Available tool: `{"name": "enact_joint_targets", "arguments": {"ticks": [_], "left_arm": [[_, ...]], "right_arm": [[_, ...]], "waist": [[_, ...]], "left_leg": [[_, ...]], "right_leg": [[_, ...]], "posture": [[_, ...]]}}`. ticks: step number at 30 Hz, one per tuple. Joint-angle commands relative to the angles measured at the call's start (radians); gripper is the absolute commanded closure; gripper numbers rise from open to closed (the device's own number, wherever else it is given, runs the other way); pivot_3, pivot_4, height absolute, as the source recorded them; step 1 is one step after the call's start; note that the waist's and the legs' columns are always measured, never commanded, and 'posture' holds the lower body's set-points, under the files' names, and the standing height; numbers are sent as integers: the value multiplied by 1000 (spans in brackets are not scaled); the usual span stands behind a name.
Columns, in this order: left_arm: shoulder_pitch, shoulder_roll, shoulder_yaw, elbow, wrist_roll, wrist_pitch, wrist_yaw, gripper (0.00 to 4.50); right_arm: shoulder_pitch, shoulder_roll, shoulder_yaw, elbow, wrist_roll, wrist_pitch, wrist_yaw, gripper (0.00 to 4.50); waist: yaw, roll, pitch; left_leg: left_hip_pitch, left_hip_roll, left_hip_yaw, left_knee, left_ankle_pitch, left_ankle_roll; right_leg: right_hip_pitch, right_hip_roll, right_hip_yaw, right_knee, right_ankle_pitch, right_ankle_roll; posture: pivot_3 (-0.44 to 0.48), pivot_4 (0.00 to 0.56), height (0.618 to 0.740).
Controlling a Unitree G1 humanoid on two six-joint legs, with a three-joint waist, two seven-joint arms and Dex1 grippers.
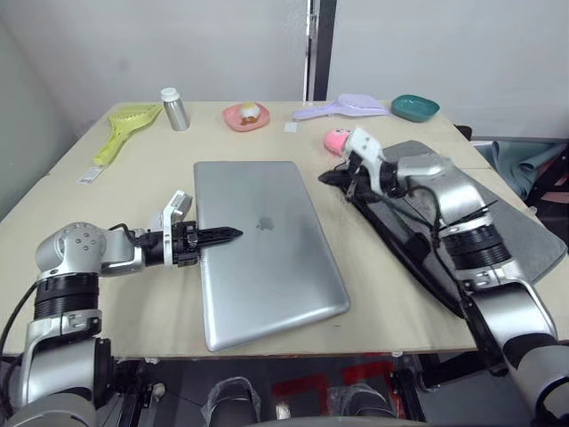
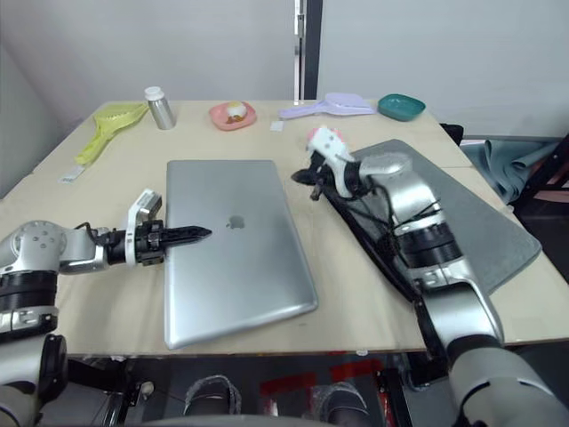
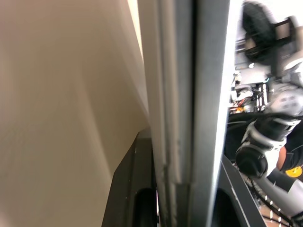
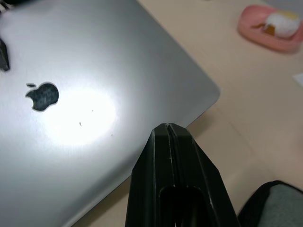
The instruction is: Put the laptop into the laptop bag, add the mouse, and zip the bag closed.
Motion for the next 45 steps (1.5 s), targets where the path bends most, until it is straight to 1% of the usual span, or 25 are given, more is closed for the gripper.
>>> {"name": "enact_joint_targets", "arguments": {"ticks": [1,3,5,7,9,10,11,13,15,16,18,20,22,23,26,30,34,39,42,45], "left_arm": [[5,99,-8,-41,-208,5,22,4151],[47,176,-19,-63,-308,5,18,4153],[89,259,-11,-65,-375,5,-3,4154],[114,310,-7,-52,-417,5,-10,4158],[172,406,22,-47,-391,5,-92,4158],[200,460,44,-42,-361,5,-154,4158],[217,494,57,-39,-336,5,-201,4158],[219,549,51,-22,-294,-19,-306,4158],[183,573,20,18,-248,-45,-376,4158],[156,575,1,36,-225,-54,-404,4158],[100,562,-45,51,-181,-60,-437,4158],[46,537,-82,54,-150,-53,-455,4158],[0,500,-115,54,-126,-35,-459,4158],[-16,481,-129,50,-115,-31,-457,4158],[-63,416,-147,61,-89,-9,-436,4158],[-101,354,-144,83,-65,4,-408,4158],[-121,320,-140,105,-63,5,-384,4158],[-115,294,-134,96,-83,5,-359,4158],[-119,281,-123,98,-82,5,-346,4158],[-121,270,-123,90,-81,5,-338,4158]], "right_arm": [[31,-98,-82,-126,51,54,8,4500],[95,-164,-137,-221,102,115,12,4500],[179,-228,-211,-319,152,181,7,4500],[232,-260,-256,-377,189,222,-9,4500],[346,-297,-377,-469,233,313,-41,4500],[438,-323,-459,-519,243,355,-42,4249],[501,-340,-514,-554,254,382,-46,3963],[596,-347,-633,-604,298,434,-54,3313],[664,-348,-717,-628,339,459,-59,2632],[691,-346,-739,-631,349,464,-68,2299],[728,-341,-741,-643,369,459,-83,1640],[742,-342,-706,-657,378,444,-110,961],[736,-352,-623,-661,363,436,-155,256],[715,-351,-572,-648,345,438,-192,13],[665,-359,-411,-567,263,421,-287,13],[623,-353,-279,-505,214,383,-331,13],[608,-353,-186,-439,165,337,-356,13],[593,-337,-119,-356,132,283,-358,13],[598,-338,-115,-339,123,260,-352,770],[602,-338,-130,-349,137,251,-335,1841]], "waist": [[5,0,1],[7,0,1],[9,-1,1],[11,-1,2],[11,-1,2],[11,-1,2],[13,-3,2],[17,-4,3],[18,-3,4],[18,-3,4],[18,-3,4],[16,-3,4],[13,-3,4],[9,-3,4],[0,-2,5],[3,-2,5],[6,-2,5],[9,-2,5],[10,-2,5],[10,-2,5]], "left_leg": [[0,0,0,0,0,0],[-1,0,0,0,0,-1],[-2,0,-1,-1,0,-1],[-2,0,-1,-1,0,-1],[-2,0,-2,-1,0,-1],[-1,0,-2,-1,0,-1],[-1,0,-2,-1,0,0],[-1,0,-2,-1,-1,1],[0,-1,0,-1,-3,4],[2,-1,1,-1,-3,4],[3,-1,1,1,-3,5],[5,-1,1,4,-3,5],[7,-1,2,6,-3,5],[9,-1,3,7,-3,5],[13,-1,8,7,-2,5],[12,-1,8,8,-2,4],[10,-1,8,7,-2,4],[8,-1,7,7,-3,4],[9,-1,7,8,-3,4],[10,-1,7,9,-3,4]], "right_leg": [[0,0,0,0,0,0],[0,0,0,-1,0,0],[0,0,-2,-3,0,0],[0,0,-2,-2,0,0],[0,0,-2,-1,0,0],[0,0,-2,-1,0,0],[0,0,-2,-1,-1,1],[1,-1,-2,-2,-2,2],[1,-2,-1,-1,-2,2],[1,-2,1,0,-2,2],[1,-2,2,3,-2,2],[1,-3,3,7,-2,2],[1,-3,6,11,-2,2],[1,-4,8,12,-2,2],[1,-4,12,16,-1,2],[0,-2,13,16,-2,2],[-1,0,13,13,-2,2],[-1,-1,12,12,-2,2],[0,-1,12,13,-2,2],[0,-1,12,14,-2,2]], "posture": [[0,150,740],[0,150,740],[0,150,740],[0,150,740],[0,150,740],[0,150,740],[0,150,740],[0,150,740],[0,150,740],[0,150,740],[0,150,740],[0,150,740],[0,150,740],[0,150,740],[0,150,740],[0,150,740],[0,150,740],[0,150,740],[0,150,740],[0,150,740]]}}
